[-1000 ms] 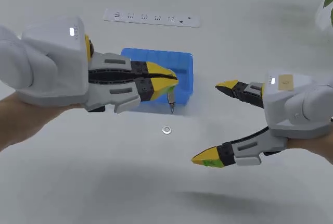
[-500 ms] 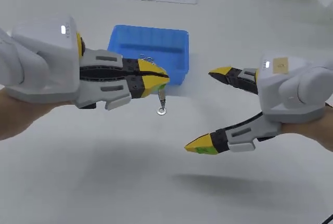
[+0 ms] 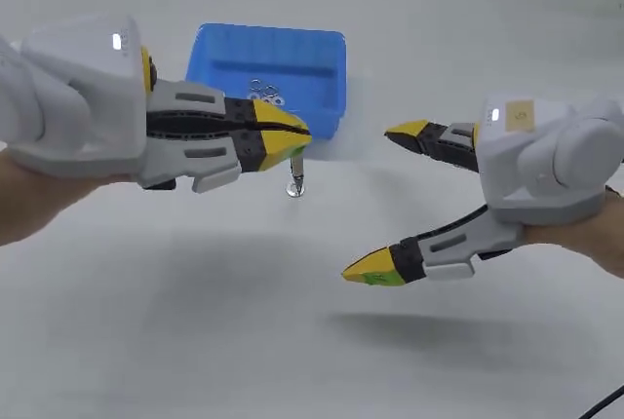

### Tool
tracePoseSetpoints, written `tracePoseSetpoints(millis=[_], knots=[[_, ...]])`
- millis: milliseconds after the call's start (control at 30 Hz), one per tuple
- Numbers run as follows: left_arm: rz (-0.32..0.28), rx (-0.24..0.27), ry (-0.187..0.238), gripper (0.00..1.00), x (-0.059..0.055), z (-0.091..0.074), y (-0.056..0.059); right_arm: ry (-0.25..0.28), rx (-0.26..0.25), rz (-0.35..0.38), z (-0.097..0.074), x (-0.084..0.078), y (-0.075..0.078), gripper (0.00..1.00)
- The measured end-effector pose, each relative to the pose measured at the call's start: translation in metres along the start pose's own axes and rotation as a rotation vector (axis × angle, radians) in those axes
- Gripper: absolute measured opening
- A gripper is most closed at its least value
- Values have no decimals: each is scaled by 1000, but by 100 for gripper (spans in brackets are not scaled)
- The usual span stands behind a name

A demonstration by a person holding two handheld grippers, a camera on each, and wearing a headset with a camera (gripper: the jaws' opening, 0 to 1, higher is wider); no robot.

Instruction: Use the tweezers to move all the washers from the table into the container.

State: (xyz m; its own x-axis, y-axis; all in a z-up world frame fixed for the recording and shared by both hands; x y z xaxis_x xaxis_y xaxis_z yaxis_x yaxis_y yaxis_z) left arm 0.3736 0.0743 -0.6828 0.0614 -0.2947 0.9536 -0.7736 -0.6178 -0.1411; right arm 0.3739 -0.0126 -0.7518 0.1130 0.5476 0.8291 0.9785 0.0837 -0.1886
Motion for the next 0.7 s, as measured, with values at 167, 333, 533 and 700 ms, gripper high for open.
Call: tracePoseSetpoints(millis=[167,333,533,700], knots=[[-3,-8,-7,4,-3,1,3,17,-13,8,-2,2,4,99],[8,-2,-9,4,-4,1,3,26,-23,8,-2,4,5,99],[19,-7,-15,4,-3,-1,4,29,-14,14,1,4,2,98],[6,-7,-18,4,-4,-2,3,31,-7,22,4,3,-1,98]])
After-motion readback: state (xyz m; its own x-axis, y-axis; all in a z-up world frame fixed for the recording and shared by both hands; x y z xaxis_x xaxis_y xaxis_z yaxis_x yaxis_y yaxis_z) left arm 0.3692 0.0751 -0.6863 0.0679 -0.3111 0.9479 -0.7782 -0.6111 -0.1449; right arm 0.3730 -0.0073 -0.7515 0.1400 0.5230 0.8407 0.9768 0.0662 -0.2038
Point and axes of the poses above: the centre of the closed fingertips' face, and the gripper's own axes: z roughly forward along the fingers, y roughly to its right, x roughly out of its top, the point moved 3 cm from there along -z, roughly backward along the fingers, and after that the axes turned 15 degrees about x, right-handed, at the moved point
